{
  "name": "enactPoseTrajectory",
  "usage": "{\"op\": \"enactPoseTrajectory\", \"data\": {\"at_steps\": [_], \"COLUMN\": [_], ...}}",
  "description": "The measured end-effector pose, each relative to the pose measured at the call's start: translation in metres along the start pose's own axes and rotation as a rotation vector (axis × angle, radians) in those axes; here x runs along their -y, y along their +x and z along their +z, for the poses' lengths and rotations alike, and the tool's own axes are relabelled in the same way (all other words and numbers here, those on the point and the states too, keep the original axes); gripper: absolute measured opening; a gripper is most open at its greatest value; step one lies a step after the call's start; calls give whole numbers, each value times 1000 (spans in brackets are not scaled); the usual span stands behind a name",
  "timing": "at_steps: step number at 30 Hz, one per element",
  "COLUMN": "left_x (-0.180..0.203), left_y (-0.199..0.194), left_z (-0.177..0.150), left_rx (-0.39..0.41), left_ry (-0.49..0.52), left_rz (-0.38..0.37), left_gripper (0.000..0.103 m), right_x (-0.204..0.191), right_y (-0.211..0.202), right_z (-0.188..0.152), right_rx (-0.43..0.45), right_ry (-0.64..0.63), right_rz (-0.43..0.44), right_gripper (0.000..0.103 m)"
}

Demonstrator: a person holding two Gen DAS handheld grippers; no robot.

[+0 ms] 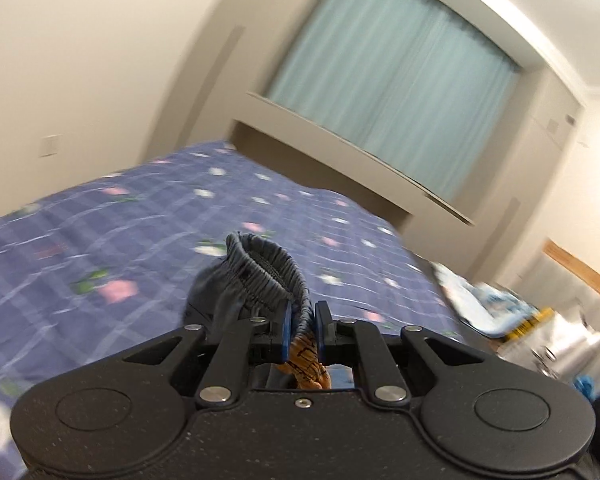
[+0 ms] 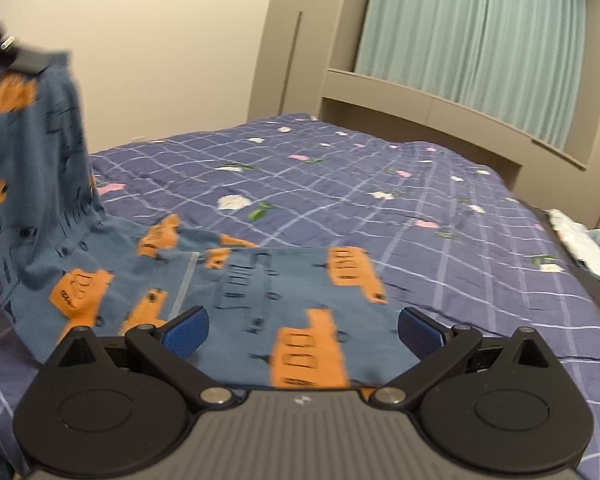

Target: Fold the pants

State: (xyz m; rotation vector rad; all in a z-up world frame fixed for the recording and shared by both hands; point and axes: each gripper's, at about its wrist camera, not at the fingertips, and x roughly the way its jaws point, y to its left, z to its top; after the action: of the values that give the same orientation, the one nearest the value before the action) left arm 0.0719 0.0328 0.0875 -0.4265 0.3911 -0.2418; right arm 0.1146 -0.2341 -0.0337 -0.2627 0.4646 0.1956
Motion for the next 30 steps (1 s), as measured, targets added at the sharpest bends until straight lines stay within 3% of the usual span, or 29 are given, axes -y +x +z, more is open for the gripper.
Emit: {"op": "enactPoseTrajectory", "data": {"at_steps": [9, 21, 26, 30], "left_x": [70, 115, 111, 104], "left_y": [78, 165, 186, 184], "left_z": [-23, -85, -103, -104], "left_rx": [-140, -328, -389, -410], "left_ry": [95, 247, 220, 174], "left_rz": [-128, -127, -136, -156], "left_gripper": [12, 9, 8, 21], "right_x": [46, 86, 90, 91], "right_y": [-23, -33, -34, -33], "right_z": [-23, -53, -56, -56], "right_rx": [-6, -47, -46, -50], "right_ry": [32, 117, 142, 149], "right_rz": [-127, -204, -195, -192], "right_gripper": [103, 103, 103, 103]}}
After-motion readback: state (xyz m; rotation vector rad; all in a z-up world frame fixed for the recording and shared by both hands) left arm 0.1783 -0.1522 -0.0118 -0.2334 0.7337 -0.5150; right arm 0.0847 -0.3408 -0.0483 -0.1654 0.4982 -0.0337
